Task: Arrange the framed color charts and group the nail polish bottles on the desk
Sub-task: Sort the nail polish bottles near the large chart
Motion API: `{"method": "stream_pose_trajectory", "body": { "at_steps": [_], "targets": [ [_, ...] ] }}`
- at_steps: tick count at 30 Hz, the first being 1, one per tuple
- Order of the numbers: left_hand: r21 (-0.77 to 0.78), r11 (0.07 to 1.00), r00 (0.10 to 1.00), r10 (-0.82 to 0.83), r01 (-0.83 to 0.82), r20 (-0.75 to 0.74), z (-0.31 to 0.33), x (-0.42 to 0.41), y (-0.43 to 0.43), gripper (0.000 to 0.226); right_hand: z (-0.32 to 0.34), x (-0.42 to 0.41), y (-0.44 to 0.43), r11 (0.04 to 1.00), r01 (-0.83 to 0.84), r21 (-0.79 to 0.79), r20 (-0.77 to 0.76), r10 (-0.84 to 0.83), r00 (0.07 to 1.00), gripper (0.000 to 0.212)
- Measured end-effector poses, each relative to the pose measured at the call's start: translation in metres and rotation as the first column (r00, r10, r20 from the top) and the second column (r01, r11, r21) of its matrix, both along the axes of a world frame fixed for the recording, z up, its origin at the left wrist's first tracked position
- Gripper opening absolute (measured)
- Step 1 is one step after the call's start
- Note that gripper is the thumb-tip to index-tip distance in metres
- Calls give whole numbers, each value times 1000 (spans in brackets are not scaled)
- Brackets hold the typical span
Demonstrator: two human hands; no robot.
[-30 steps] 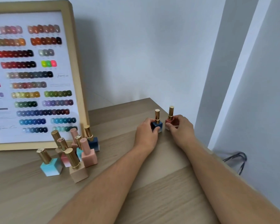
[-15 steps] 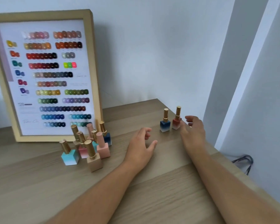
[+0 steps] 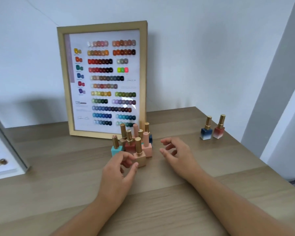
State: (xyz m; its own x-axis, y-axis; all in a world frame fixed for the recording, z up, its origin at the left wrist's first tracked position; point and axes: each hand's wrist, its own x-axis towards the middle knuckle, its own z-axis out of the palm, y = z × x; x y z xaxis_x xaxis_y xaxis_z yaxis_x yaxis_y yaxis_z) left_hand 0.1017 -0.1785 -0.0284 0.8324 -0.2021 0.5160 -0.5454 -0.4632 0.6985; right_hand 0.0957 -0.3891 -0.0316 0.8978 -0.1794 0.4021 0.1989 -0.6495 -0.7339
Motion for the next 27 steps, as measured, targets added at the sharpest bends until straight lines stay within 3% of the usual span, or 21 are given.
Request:
{"method": "stream_pose_trajectory", "body": {
  "at_steps": [3, 6, 17, 27],
  "targets": [
    [-22, 999, 990, 32, -35, -140, -2, 11, 6, 25, 0, 10, 9, 999, -38, -1, -52, 38, 998, 32],
    [41, 999, 978, -25, 34, -206, -4, 18, 3, 35, -1, 18, 12, 999, -53, -7, -57, 53, 997, 34],
    [134, 989, 980, -31, 58, -196, -3, 33, -4, 19, 0, 29, 19, 993, -84, -86, -100, 76, 992, 26],
    [66, 989, 966, -113, 131, -231, 1, 19, -14, 24, -1, 2, -18, 997, -44, 60, -146, 52, 988, 26]
  ]
}}
